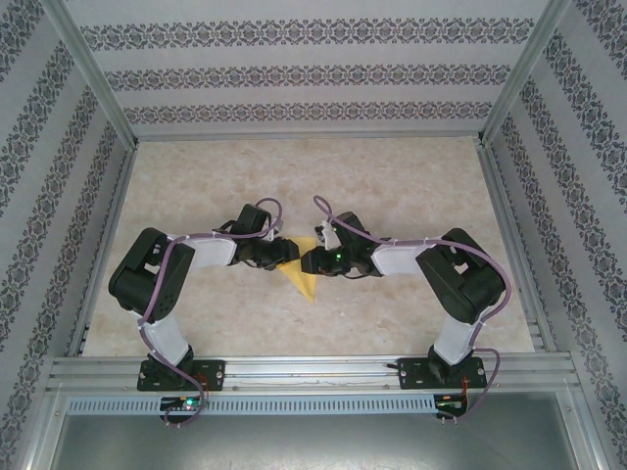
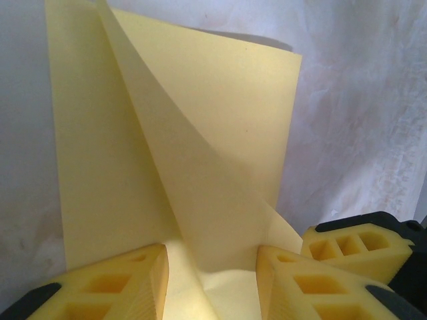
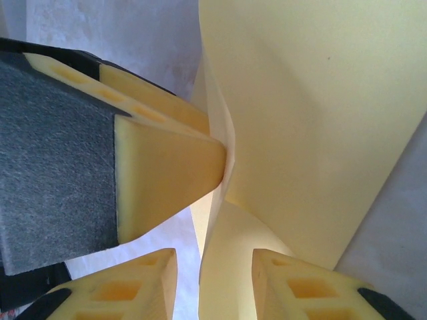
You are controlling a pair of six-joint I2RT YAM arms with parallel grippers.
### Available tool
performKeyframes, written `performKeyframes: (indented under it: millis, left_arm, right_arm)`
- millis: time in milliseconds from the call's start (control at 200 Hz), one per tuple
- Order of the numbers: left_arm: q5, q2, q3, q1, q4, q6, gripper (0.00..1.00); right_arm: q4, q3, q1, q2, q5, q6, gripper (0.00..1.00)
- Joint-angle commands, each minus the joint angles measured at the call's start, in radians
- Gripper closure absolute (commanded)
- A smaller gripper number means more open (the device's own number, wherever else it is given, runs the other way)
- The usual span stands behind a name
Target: Fold a paper plane with a square sheet of paper (fold left side to right side)
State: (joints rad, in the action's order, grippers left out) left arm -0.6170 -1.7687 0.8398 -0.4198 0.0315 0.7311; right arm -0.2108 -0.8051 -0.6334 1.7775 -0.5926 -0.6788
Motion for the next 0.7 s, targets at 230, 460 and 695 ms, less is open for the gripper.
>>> performKeyframes:
  millis: [230,460,695]
  left_arm:
    - [0.080,-0.029,-0.021,-0.009,-0.038,-0.009,0.60]
    - [0.080,-0.026,-0.020,-0.009,-0.042,-0.009,0.60]
    - [0.082,-0.022,-0.019,-0.010,-0.046,-0.009,0.60]
  right_arm:
    - [0.034,0.011,-0.047,-0.018,0.031,0.013,0.58]
    - [0.057,-0.009,-0.071,0.006,0.066,0.023,0.60]
    - [0.098,-0.053,-0.074,0.033,0.077,0.066,0.67]
